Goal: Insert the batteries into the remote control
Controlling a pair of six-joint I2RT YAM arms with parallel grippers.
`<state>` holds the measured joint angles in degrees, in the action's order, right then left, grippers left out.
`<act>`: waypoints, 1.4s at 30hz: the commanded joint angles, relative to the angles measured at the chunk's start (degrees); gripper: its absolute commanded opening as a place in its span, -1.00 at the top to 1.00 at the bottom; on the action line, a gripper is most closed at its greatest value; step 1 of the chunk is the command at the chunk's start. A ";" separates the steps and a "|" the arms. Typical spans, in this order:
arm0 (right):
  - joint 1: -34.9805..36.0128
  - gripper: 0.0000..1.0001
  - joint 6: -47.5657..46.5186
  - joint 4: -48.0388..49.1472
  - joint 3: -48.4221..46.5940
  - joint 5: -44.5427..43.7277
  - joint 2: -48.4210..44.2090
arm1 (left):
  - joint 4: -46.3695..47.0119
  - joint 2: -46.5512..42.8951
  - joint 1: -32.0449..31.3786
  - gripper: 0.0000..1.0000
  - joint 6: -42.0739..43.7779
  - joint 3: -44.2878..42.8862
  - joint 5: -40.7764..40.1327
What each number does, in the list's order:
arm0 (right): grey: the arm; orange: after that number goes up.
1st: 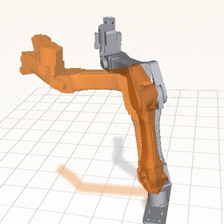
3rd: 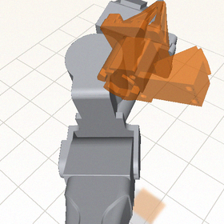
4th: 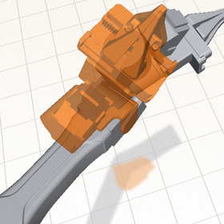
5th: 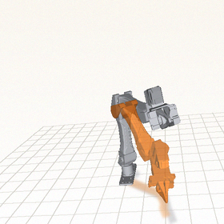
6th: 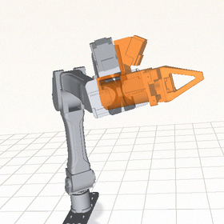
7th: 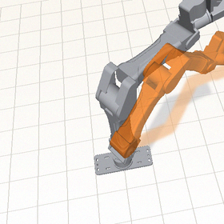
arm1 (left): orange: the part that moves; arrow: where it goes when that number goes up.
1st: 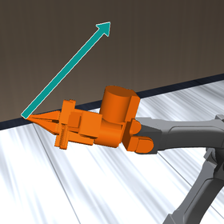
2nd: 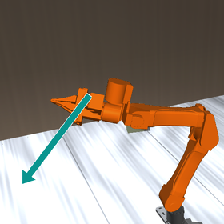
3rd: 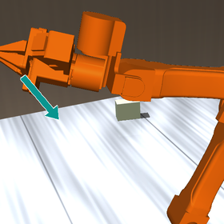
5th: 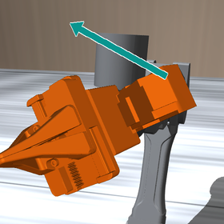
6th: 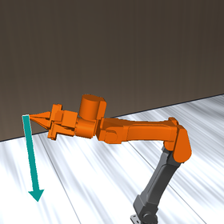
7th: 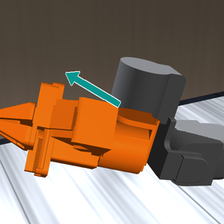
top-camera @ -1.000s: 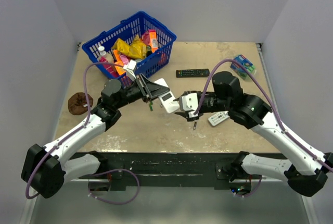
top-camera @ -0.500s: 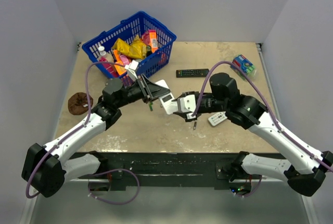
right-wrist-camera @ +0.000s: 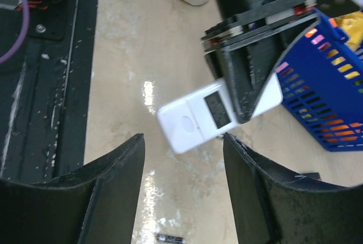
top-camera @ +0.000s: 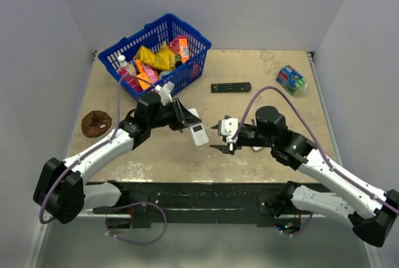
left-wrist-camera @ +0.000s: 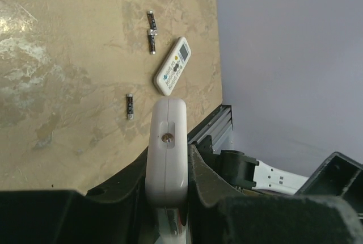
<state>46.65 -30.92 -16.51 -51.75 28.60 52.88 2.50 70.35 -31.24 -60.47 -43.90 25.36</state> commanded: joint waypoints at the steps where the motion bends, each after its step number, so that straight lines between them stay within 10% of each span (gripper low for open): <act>1: 0.98 -0.22 -2.21 4.31 3.23 4.10 -2.44 | 2.42 -0.47 0.22 1.00 0.18 -2.50 2.93; 33: 5.03 -0.20 -7.41 18.36 7.45 -12.78 8.20 | 4.53 -0.47 -2.24 1.00 -3.43 -5.49 7.33; 42: 5.03 -0.29 -4.86 8.62 3.15 -2.94 7.50 | -16.61 1.01 -2.51 1.00 12.09 -10.41 -8.38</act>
<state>51.75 -38.37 -4.97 -44.75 21.02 61.60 -2.72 70.50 -32.47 -58.17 -48.38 24.73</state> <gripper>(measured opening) 0.625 0.256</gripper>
